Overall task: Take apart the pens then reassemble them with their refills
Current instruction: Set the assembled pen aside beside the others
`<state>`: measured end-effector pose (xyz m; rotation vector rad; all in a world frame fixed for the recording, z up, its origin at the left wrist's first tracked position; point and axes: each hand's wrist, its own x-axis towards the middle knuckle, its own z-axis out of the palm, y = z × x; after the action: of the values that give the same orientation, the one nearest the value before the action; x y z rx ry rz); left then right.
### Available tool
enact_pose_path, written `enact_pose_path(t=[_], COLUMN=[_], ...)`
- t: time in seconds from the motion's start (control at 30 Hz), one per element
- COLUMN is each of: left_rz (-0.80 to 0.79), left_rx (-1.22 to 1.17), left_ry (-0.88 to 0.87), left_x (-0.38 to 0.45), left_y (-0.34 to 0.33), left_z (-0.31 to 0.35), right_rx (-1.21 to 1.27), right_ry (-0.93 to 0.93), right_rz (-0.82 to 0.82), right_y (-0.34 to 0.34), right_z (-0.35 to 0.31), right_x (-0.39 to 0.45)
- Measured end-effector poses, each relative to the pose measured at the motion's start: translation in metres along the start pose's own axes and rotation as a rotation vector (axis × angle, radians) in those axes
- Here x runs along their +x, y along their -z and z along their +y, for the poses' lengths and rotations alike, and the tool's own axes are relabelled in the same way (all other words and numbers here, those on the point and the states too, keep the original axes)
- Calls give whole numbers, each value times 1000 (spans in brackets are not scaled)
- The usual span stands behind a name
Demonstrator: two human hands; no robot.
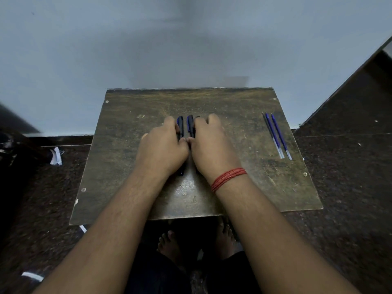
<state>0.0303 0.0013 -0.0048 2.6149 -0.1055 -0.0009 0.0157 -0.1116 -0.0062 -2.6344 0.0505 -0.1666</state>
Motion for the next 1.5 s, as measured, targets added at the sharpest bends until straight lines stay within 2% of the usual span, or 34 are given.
enact_pose_path(t=[0.63,0.73,0.83,0.97,1.07,1.17,1.5], left_rz=[-82,18,155,167,152,158,210], left_rx=[5,33,41,58,68,69,30], left_ry=[68,5,-147,-265,-279,-263,-193], left_x=[4,1,-4,-15,-18,-18,-9], left_y=[12,13,8,-6,-14,-15,-11], left_z=[-4,2,15,34,35,32,17], right_rx=[116,57,-7,-135,-191,-166,-132], right_ry=[23,25,-49,-242,-398,-467,-347], right_rz=[-54,14,72,141,99,31,-69], right_y=[0,18,43,70,80,80,50], right_z=[-3,10,37,84,108,113,68], right_x=[3,9,20,24,16,14,17])
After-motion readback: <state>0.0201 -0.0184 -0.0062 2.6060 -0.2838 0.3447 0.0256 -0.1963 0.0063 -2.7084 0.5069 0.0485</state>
